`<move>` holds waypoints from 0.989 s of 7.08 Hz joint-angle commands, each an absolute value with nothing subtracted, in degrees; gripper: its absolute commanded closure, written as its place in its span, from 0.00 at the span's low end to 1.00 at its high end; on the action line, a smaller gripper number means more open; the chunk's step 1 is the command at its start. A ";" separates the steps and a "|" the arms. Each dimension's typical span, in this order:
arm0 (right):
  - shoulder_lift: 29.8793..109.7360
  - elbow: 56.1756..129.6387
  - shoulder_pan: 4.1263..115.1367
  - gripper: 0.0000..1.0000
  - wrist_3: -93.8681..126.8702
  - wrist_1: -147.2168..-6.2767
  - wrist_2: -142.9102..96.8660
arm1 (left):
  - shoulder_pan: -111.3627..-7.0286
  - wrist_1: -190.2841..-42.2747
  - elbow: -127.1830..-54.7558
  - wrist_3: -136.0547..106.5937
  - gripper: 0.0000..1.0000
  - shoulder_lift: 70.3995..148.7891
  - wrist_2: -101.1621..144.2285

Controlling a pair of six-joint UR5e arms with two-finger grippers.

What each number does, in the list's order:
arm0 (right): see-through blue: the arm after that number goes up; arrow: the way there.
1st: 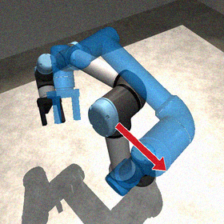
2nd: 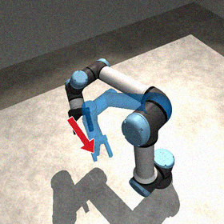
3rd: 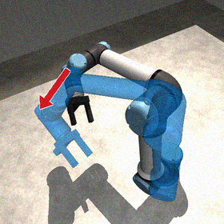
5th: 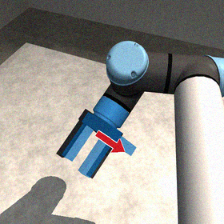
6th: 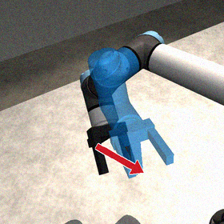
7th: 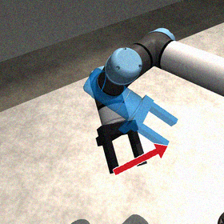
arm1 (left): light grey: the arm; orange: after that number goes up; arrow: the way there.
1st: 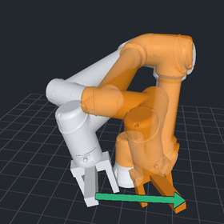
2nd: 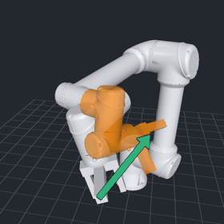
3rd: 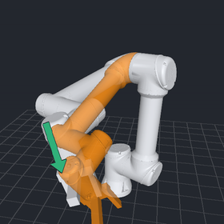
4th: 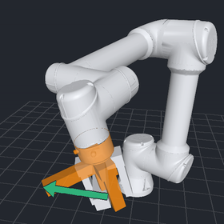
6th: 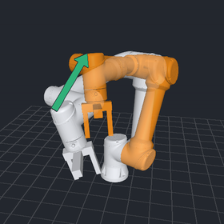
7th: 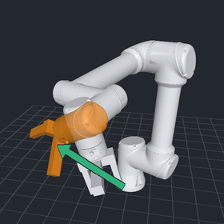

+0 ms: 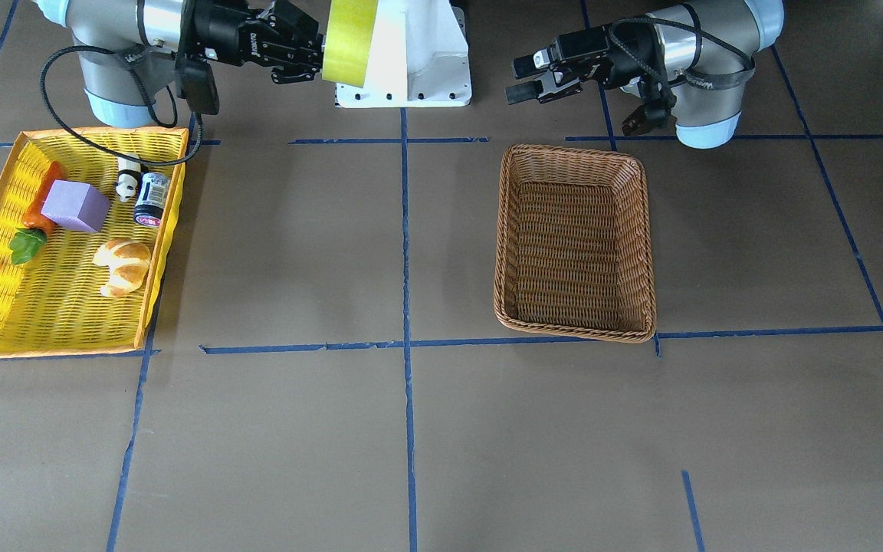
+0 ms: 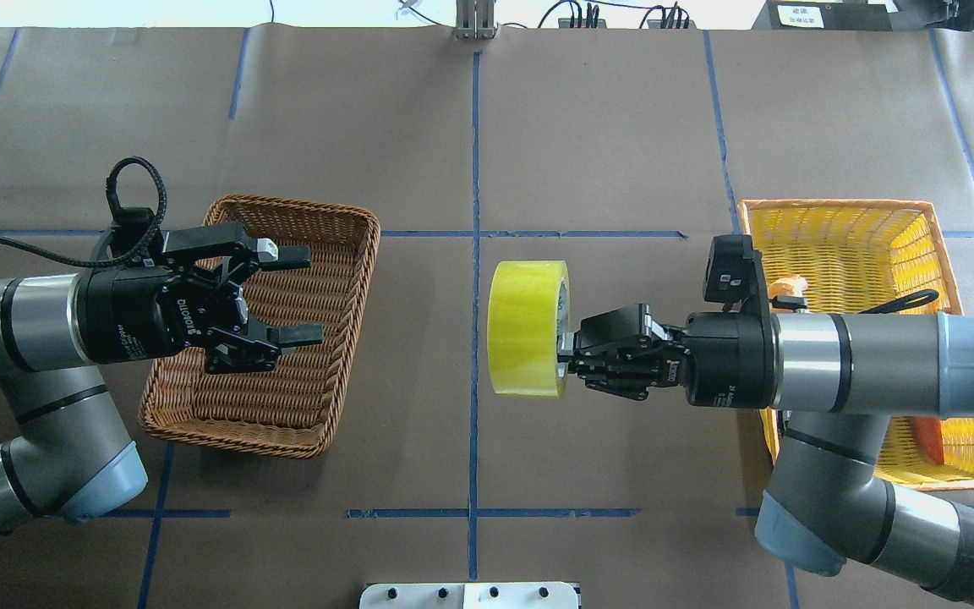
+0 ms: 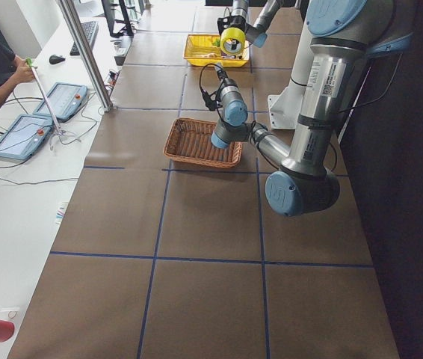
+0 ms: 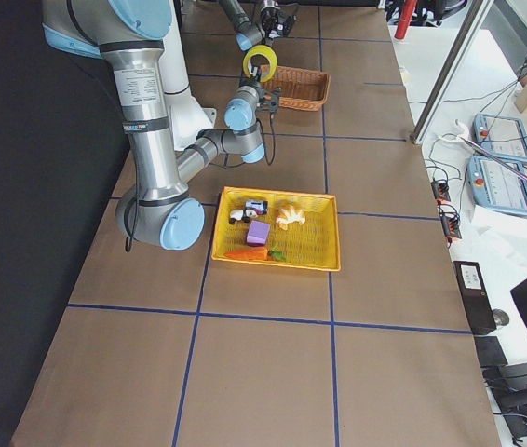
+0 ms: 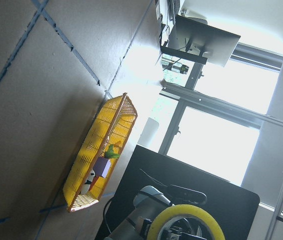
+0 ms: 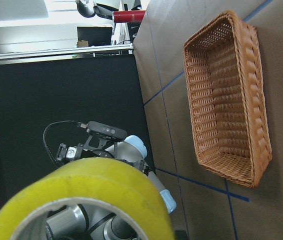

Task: Move tape to another basket

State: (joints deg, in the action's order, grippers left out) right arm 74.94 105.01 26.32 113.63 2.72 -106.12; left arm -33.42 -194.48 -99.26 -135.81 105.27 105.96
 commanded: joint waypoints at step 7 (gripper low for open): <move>71.28 102.39 20.13 0.97 113.38 2.72 -104.85 | -27.08 -195.82 -100.02 -142.21 0.00 111.53 101.16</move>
State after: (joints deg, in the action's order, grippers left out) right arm 71.60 102.66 20.26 113.38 2.73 -104.92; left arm -28.80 -195.82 -100.07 -142.23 110.84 101.91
